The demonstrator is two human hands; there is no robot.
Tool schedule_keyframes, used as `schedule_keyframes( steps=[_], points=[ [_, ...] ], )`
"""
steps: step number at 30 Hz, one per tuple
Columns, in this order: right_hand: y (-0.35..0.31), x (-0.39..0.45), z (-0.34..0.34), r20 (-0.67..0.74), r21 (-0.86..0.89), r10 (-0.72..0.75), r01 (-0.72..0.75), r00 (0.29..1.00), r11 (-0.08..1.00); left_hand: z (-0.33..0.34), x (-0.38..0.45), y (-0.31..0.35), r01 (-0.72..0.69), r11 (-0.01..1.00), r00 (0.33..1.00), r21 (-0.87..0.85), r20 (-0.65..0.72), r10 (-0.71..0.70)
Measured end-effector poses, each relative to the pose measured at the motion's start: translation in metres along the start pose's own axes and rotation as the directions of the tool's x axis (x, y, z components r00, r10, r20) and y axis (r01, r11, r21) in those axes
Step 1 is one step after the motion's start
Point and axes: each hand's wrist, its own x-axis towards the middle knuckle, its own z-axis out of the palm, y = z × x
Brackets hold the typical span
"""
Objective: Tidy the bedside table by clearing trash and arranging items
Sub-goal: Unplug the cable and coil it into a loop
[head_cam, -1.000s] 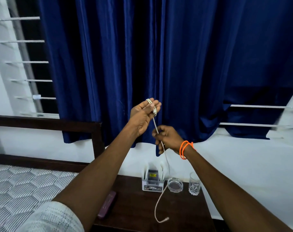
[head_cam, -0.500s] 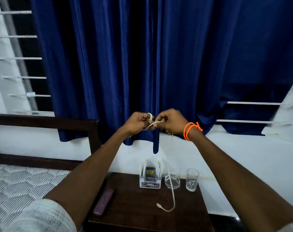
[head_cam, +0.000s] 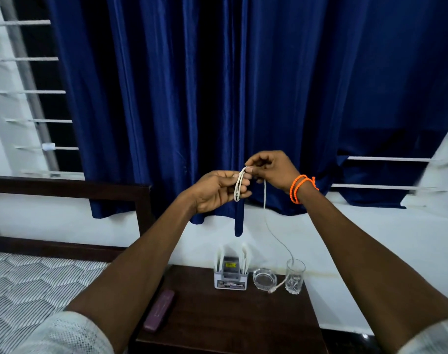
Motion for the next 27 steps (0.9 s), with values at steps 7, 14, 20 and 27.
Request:
schedule_keyframes(
  steps=[7,14,20,27],
  points=[
    [0.014,-0.008,0.018,0.016,0.139,0.053,-0.054,0.998,0.989,0.0,-0.003,0.001,-0.031,0.999,0.999,0.004,-0.014,0.032],
    [0.029,-0.023,0.048,-0.005,0.512,0.256,-0.217,0.967,0.831,0.012,0.0,0.008,-0.163,0.933,0.987,-0.321,-0.069,0.148],
    [0.035,-0.042,0.07,0.013,0.521,0.309,-0.27,0.951,0.809,0.021,0.013,0.019,-0.277,0.859,0.958,-0.431,-0.19,0.214],
    [0.023,-0.053,0.077,0.019,0.271,0.216,-0.213,0.976,0.939,0.016,0.026,0.008,-0.347,0.935,0.856,0.071,-0.384,0.347]
  ],
)
